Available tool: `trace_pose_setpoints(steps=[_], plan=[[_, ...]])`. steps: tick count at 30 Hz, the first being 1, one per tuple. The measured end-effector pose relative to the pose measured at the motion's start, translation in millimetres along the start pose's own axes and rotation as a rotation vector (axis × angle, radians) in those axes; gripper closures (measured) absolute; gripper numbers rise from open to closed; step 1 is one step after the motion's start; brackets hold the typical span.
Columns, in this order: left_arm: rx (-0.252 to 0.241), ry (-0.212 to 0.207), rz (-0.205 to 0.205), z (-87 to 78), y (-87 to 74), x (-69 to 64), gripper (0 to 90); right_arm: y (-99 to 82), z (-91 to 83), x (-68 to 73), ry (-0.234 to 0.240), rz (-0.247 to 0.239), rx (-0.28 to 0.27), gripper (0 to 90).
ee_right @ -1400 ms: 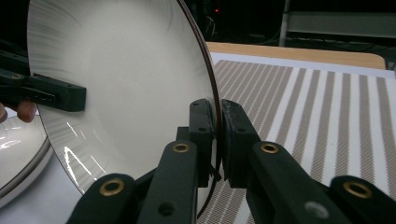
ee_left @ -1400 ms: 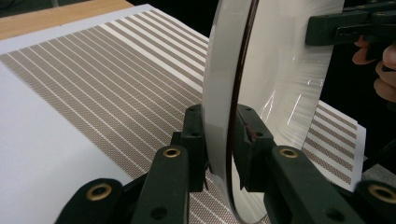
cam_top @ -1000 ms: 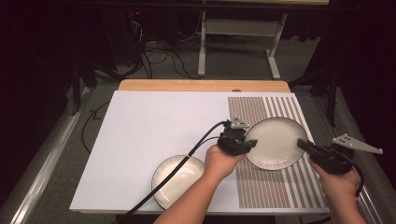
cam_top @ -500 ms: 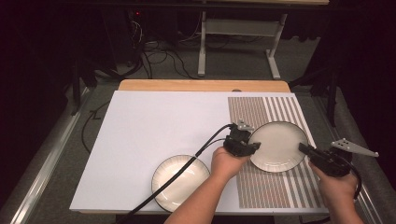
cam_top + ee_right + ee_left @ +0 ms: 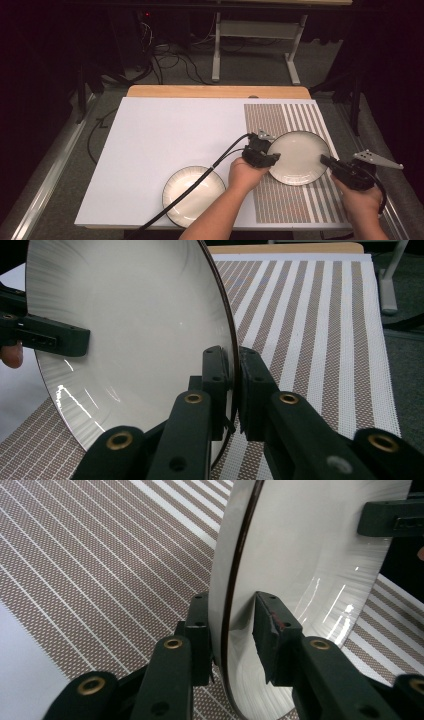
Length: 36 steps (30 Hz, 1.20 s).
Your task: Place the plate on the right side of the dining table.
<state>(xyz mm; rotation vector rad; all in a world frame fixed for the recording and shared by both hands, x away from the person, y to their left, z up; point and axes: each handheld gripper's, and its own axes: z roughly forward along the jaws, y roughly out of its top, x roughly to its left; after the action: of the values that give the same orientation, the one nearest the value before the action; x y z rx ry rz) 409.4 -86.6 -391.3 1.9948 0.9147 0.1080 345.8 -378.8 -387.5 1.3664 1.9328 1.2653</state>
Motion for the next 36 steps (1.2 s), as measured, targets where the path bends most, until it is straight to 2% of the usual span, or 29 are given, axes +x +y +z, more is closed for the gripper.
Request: trace_pose_setpoints(steps=[3, 7, 10, 14, 16, 17, 18, 20, 21, 22, 23, 24, 25, 26, 27, 29, 32, 33, 34, 35, 36], plan=[[0.009, 0.022, 0.006, 2.3, 1.7, 1.4, 67.9, -0.2, 0.1, 0.2, -0.004, -0.002, 0.002, 86.0], [0.016, 0.031, 0.000, 3.9, 2.0, 2.5, 67.3, 0.0, 0.2, 0.5, -0.005, -0.003, 0.001, 86.2], [0.016, 0.055, -0.011, 6.9, 2.0, 3.2, 65.4, 0.8, 0.4, -0.6, 0.013, 0.005, -0.003, 87.1], [-0.018, 0.067, -0.010, 2.8, 5.4, 4.4, 55.2, 2.8, 1.3, 0.6, 0.006, -0.006, 0.002, 87.0], [-0.027, 0.075, 0.016, -3.5, 7.5, 4.7, 51.3, 4.3, 1.9, 1.6, 0.004, -0.011, 0.003, 87.0], [-0.027, 0.075, 0.016, -3.5, 7.5, 4.7, 50.1, 4.3, 1.9, 1.6, 0.004, -0.011, 0.003, 87.0], [-0.034, 0.079, 0.033, -8.2, 8.7, 5.1, 50.1, 4.9, 2.1, 2.1, 0.004, -0.014, 0.004, 87.0], [-0.075, 0.072, 0.044, -20.7, 10.4, 5.9, 44.0, 6.6, 3.4, 3.1, 0.001, -0.020, 0.006, 86.9], [-0.075, 0.072, 0.044, -20.7, 10.4, 5.9, 42.5, 7.0, 4.0, 3.1, -0.001, -0.023, 0.006, 86.9], [-0.098, 0.076, 0.063, -30.3, 10.5, 6.5, 40.2, 7.6, 4.4, 3.3, -0.004, -0.024, 0.009, 86.8], [-0.098, 0.076, 0.063, -30.3, 10.5, 6.5, 38.9, 7.6, 4.4, 3.3, -0.004, -0.024, 0.009, 86.8], [-0.124, 0.091, 0.075, -40.4, 9.3, 7.7, 36.3, 8.4, 4.8, 3.7, -0.005, -0.026, 0.012, 86.9], [-0.124, 0.091, 0.075, -40.4, 9.3, 7.7, 34.3, 8.8, 5.1, 4.1, -0.006, -0.026, 0.013, 86.8], [-0.148, 0.101, 0.071, -50.2, 7.4, 10.2, 32.4, 9.2, 5.2, 4.6, -0.009, -0.029, 0.014, 86.8], [-0.148, 0.101, 0.071, -50.2, 7.4, 10.2, 30.2, 9.6, 5.4, 5.2, -0.012, -0.026, 0.016, 86.8], [-0.166, 0.113, 0.061, -61.7, 4.7, 15.6, 25.3, 11.1, 5.8, 6.0, -0.015, -0.030, 0.021, 86.8], [-0.174, 0.121, 0.059, -69.2, 2.5, 19.3, 16.6, 13.3, 6.2, 7.8, -0.024, -0.032, 0.029, 86.8], [-0.175, 0.119, 0.058, -73.2, 1.4, 21.5, 16.6, 13.3, 6.2, 7.8, -0.024, -0.032, 0.029, 86.8], [-0.177, 0.102, 0.047, -81.0, -0.9, 25.6, 12.4, 14.8, 6.8, 8.8, -0.025, -0.032, 0.033, 86.9], [-0.177, 0.102, 0.047, -81.0, -0.9, 25.6, 9.6, 14.8, 6.8, 8.8, -0.025, -0.032, 0.033, 86.9], [-0.177, 0.118, 0.053, -90.2, -3.1, 28.3, 5.5, 15.9, 7.6, 8.9, -0.027, -0.033, 0.038, 86.9]])
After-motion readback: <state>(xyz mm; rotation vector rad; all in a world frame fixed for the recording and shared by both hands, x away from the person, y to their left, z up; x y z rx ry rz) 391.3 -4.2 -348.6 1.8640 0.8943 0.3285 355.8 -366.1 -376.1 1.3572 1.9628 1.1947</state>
